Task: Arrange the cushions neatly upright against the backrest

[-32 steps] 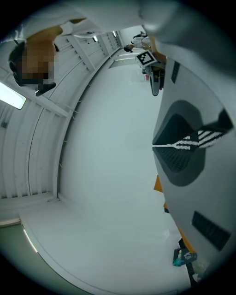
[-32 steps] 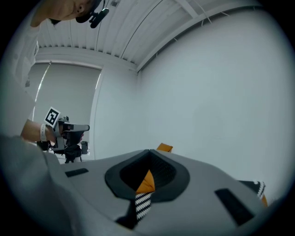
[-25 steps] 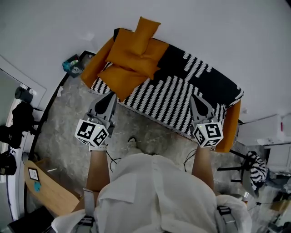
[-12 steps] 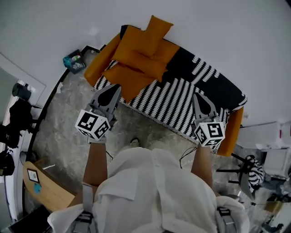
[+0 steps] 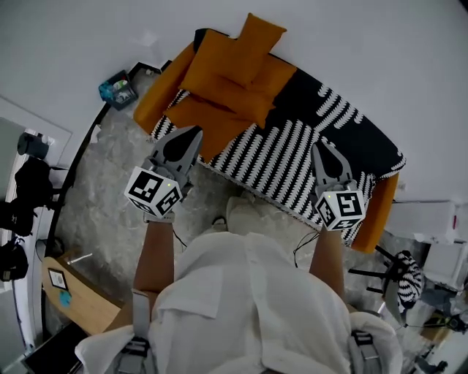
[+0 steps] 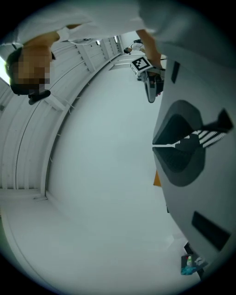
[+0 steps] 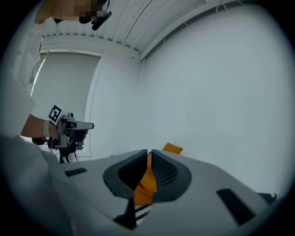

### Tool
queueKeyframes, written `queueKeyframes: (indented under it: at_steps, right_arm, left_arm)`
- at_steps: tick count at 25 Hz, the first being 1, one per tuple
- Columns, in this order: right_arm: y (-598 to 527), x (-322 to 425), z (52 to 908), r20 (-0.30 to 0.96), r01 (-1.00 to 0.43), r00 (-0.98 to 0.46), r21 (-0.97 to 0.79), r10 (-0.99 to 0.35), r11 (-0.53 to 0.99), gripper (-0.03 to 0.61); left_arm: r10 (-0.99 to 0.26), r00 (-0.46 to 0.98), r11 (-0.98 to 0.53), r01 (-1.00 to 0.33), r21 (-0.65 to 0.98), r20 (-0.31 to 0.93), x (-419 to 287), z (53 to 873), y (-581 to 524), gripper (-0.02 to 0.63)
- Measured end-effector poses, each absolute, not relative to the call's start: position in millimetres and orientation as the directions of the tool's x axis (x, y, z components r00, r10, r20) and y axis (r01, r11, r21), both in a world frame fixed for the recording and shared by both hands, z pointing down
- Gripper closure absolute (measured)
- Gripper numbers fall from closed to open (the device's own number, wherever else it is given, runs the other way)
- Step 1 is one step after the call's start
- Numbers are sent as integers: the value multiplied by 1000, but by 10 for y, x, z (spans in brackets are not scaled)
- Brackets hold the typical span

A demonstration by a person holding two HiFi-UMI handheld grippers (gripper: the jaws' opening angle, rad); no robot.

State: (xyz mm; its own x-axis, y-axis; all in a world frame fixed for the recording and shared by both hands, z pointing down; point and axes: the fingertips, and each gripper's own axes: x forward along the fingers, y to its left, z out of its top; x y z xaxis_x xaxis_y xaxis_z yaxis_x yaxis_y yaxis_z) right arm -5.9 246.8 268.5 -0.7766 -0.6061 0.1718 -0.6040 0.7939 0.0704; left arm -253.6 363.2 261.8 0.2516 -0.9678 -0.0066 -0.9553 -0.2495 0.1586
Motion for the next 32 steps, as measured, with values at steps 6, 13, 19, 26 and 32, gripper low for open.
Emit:
queueKeyframes:
  at_steps: [6,13,19,26,32]
  right_arm:
    - [1781,-393,2778,178,-567,-801,79,-571,820,518]
    - [1072,-683,2883,187,-516,-838,39,-513,856,480]
    - [705,-877,3048,196,-476,-865,-26,-462,879,457]
    - [396,-1253,3235,240,-458,-867,-38,-437,888,428]
    - [98,-1754,3468,283,-468,-858,-87,-428,880,396]
  left_arm:
    - [-971,236,-229,-962,150,35,-2713,2684,2946,584]
    - [-970,234,-225,-966,127,60,-2829,2707,2199,584]
    - [-967,235,-223,-967,122,95,-2810,2860,1831,584]
    - [-958,259,-242,-960,138,120,-3001,3024,1364,583]
    - [-937,315,-290,-943,163,153,-3322,3227,970,560]
